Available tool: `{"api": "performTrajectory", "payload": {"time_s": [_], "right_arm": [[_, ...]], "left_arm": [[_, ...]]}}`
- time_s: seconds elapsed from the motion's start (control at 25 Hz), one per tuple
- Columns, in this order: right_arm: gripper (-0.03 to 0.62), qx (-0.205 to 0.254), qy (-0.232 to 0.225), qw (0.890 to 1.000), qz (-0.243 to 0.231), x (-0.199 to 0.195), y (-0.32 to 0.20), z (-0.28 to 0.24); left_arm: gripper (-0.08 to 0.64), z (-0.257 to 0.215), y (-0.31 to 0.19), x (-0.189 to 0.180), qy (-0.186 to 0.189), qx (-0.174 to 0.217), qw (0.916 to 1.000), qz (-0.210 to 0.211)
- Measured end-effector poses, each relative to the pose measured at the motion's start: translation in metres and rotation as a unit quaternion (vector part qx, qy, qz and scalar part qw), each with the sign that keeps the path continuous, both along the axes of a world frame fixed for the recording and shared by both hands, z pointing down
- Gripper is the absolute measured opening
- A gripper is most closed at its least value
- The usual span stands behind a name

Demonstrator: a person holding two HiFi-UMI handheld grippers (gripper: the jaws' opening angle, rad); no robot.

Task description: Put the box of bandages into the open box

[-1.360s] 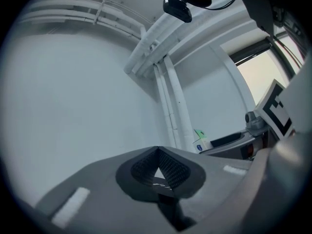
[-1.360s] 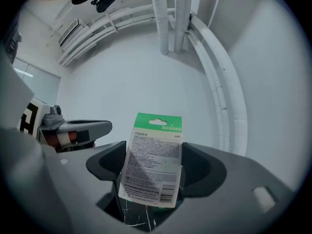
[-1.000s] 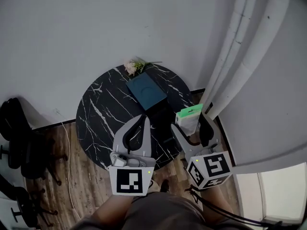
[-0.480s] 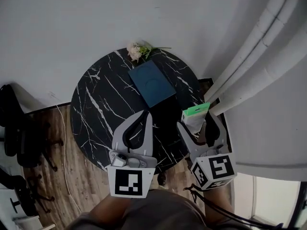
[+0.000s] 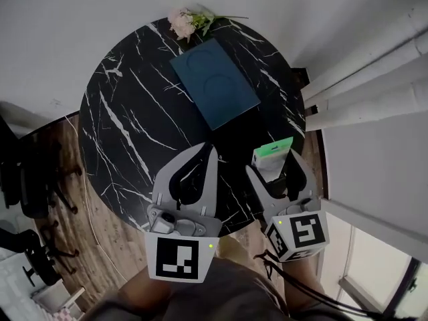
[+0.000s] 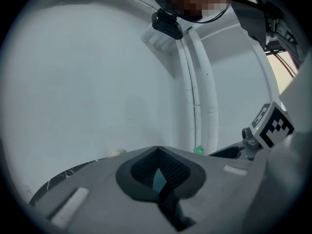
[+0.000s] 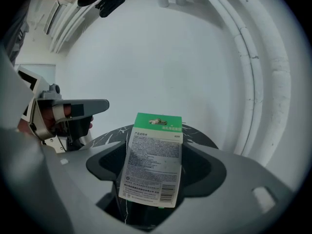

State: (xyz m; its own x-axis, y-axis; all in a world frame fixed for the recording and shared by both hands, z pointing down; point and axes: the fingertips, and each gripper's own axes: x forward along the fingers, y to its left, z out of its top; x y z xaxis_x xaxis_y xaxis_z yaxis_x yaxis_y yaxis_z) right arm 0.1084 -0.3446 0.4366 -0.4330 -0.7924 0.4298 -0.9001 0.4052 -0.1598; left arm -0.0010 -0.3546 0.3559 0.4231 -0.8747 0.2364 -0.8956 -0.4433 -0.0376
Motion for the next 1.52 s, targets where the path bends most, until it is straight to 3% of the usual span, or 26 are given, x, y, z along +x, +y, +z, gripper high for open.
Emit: {"api": "performTrajectory", "payload": {"time_s": [0.2,0.4,1.0,1.12,1.52], "right_arm": [[0.385,-0.035,0.015,0.999,-0.005,-0.007,-0.007,0.04],[0.385,-0.065,0.031,0.997,-0.01,-0.009,-0.009,0.072],[0.391,-0.107,0.081,0.991,-0.013,-0.006,-0.01,0.109],[0.417,-0.109,0.082,0.991,-0.014,-0.006,-0.012,0.11],[0.393,-0.071,0.078,0.994,0.003,0.0,-0.006,0.077]], "left_arm": [[0.0,0.034,-0.016,-0.006,0.004,-0.034,0.9994,0.005],[0.0,0.057,-0.028,-0.009,-0.01,-0.042,0.999,0.013],[0.0,0.085,-0.04,-0.012,-0.008,-0.069,0.9973,0.022],[0.0,0.086,-0.04,-0.011,-0.005,-0.071,0.9972,0.024],[0.0,0.06,-0.028,-0.007,-0.019,-0.04,0.9985,0.032]]}}
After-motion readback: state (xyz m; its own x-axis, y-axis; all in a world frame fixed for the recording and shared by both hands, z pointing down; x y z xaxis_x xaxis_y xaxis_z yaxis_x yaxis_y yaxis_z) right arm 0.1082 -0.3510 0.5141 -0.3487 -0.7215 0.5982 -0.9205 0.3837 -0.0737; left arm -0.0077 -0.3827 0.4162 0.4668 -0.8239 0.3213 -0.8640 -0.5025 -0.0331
